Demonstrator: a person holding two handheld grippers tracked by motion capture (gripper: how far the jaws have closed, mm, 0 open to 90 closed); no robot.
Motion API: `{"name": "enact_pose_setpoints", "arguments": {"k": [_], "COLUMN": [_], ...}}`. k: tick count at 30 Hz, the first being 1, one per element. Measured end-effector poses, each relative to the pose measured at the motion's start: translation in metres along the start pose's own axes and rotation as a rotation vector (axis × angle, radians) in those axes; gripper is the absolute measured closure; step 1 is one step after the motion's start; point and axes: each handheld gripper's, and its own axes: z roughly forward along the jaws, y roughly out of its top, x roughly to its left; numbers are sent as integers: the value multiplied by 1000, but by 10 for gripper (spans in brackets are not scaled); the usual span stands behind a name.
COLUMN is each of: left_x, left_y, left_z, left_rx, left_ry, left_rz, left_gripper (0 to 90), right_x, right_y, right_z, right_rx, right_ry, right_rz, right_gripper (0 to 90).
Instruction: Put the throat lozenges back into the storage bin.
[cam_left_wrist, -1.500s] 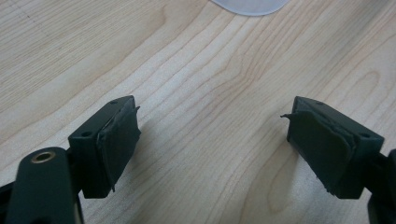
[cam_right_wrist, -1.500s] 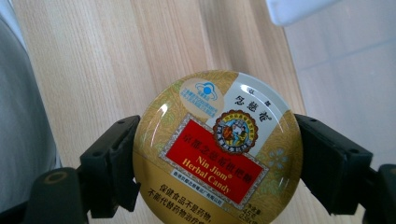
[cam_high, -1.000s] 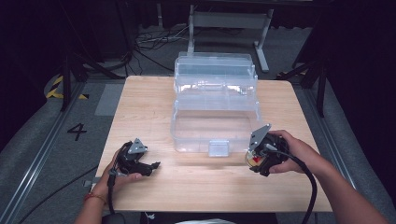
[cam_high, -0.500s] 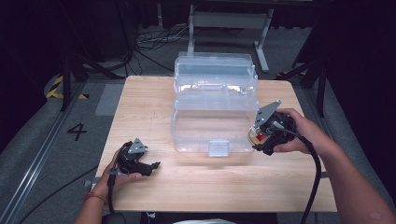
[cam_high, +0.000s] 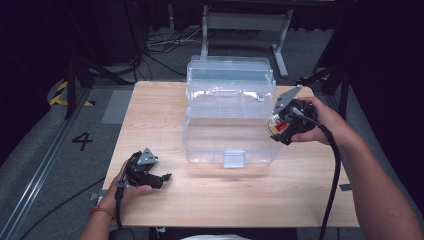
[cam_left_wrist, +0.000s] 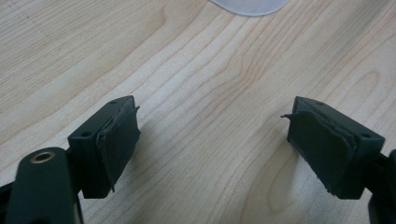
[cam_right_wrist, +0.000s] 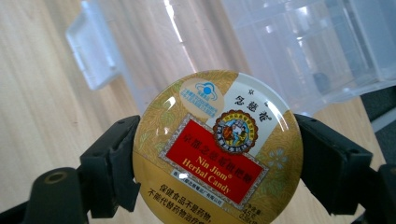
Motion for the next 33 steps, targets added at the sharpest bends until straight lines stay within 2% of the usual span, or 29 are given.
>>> {"name": "enact_pose_setpoints", "arguments": {"k": [7, 12, 15, 18, 20, 25, 29, 33], "left_x": [0, 0, 0, 0, 0, 0, 0, 0], "left_y": [0, 0, 0, 0, 0, 0, 0, 0], "left_z": [0, -1, -1, -1, -1, -1, -1, -1], "left_rx": [1, 0, 1, 0, 0, 0, 0, 0], "left_ry": [8, 13, 11, 10, 9, 10, 12, 12], "left_rz": [5, 6, 4, 4, 4, 4, 3, 3], "left_gripper": [170, 170, 170, 170, 170, 170, 170, 170], "right_x": [-22, -28, -34, -35, -35, -31, -25, -23], "right_y": [11, 15, 16, 16, 15, 15, 13, 9], "right_z": [9, 19, 34, 40, 45, 61, 74, 81], "right_rx": [26, 28, 40, 52, 50, 69, 78, 83], "right_ry": [-27, -20, -2, 0, 19, 35, 68, 85], "right_rz": [19, 14, 26, 23, 22, 9, 1, 14], "right_gripper": [203, 203, 203, 203, 203, 203, 203, 203]}}
